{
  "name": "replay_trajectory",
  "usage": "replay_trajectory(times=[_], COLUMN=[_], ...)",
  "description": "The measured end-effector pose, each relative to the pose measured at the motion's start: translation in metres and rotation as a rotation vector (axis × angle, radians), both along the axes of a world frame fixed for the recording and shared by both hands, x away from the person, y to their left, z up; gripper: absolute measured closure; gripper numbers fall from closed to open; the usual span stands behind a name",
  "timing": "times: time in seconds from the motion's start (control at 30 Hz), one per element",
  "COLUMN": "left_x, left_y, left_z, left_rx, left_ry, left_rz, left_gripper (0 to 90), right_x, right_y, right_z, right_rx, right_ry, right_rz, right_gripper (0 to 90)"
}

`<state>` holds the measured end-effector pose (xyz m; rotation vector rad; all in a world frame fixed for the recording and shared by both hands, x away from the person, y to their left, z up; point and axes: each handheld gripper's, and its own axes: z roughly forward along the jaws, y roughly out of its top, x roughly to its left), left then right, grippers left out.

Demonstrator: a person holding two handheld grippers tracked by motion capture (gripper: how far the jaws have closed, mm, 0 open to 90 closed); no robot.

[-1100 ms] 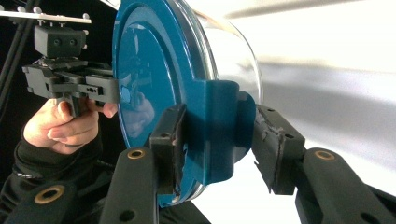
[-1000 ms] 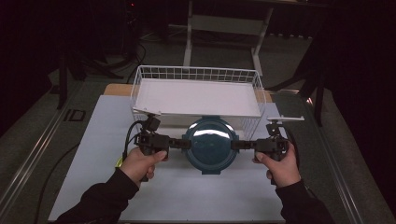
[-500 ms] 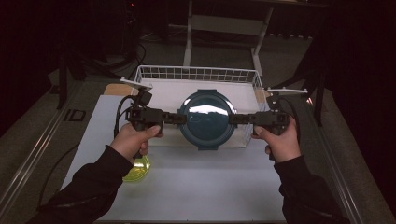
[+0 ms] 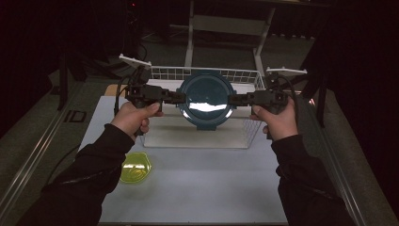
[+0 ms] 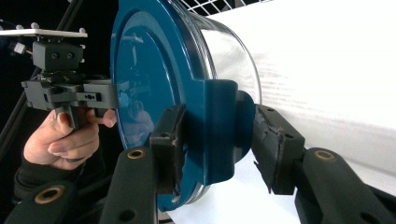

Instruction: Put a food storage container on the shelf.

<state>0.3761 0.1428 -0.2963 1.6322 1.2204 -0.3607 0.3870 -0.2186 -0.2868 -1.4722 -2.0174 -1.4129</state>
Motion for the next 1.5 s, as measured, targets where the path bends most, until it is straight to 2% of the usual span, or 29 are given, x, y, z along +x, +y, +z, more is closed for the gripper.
replay_trajectory(times=[0.3,0.47,0.6,0.73,0.83,0.87,0.93,0.97,1.0,1.03,1.07,1.13,1.2,1.33,1.37,1.43,1.5], left_x=[0.023,0.031,0.038,0.043,0.047,0.048,0.05,0.052,0.054,0.055,0.056,0.055,0.054,0.053,0.053,0.052,0.049], left_y=[0.002,0.002,0.006,0.008,0.009,0.009,0.007,0.006,0.006,0.007,0.007,0.008,0.007,0.006,0.005,0.006,0.008], left_z=[-0.011,-0.017,-0.021,-0.024,-0.027,-0.028,-0.03,-0.033,-0.036,-0.038,-0.039,-0.039,-0.039,-0.037,-0.036,-0.036,-0.035], left_rx=[-0.008,-0.011,-0.036,-0.054,-0.075,-0.079,-0.068,-0.069,-0.072,-0.087,-0.087,-0.088,-0.086,-0.06,-0.041,-0.039,-0.027], left_ry=[0.039,0.052,0.075,0.096,0.115,0.113,0.115,0.128,0.137,0.141,0.136,0.13,0.126,0.111,0.104,0.101,0.075], left_rz=[0.021,0.032,0.026,0.022,0.031,0.033,0.031,0.032,0.033,0.031,0.031,0.034,0.035,0.03,0.038,0.043,0.051], left_gripper=[56.5,56.4,56.3,56.1,55.5,55.1,52.8,51.2,47.1,47.0,46.7,46.5,46.3,44.5,41.9,38.4,37.8], right_x=[0.02,0.028,0.034,0.037,0.041,0.043,0.045,0.046,0.047,0.047,0.048,0.048,0.047,0.045,0.044,0.042,0.039], right_y=[0.005,0.005,0.007,0.01,0.011,0.011,0.012,0.012,0.013,0.012,0.012,0.015,0.015,0.014,0.015,0.015,0.015], right_z=[-0.009,-0.014,-0.015,-0.011,-0.011,-0.012,-0.014,-0.015,-0.016,-0.016,-0.015,-0.014,-0.014,-0.014,-0.013,-0.013,-0.012], right_rx=[-0.004,-0.012,-0.01,-0.027,-0.034,-0.03,-0.055,-0.063,-0.075,-0.059,-0.071,-0.089,-0.086,-0.072,-0.08,-0.085,-0.09], right_ry=[0.043,0.069,0.08,0.08,0.097,0.104,0.105,0.101,0.102,0.091,0.082,0.077,0.069,0.049,0.038,0.023,-0.001], right_rz=[-0.029,-0.041,-0.051,-0.052,-0.051,-0.059,-0.076,-0.081,-0.088,-0.095,-0.097,-0.094,-0.089,-0.081,-0.076,-0.067,-0.057], right_gripper=[55.2,55.1,55.0,54.6,53.7,53.0,51.6,52.0,57.1,57.6,58.2,56.0,54.6,52.7,51.8,50.7,49.2])
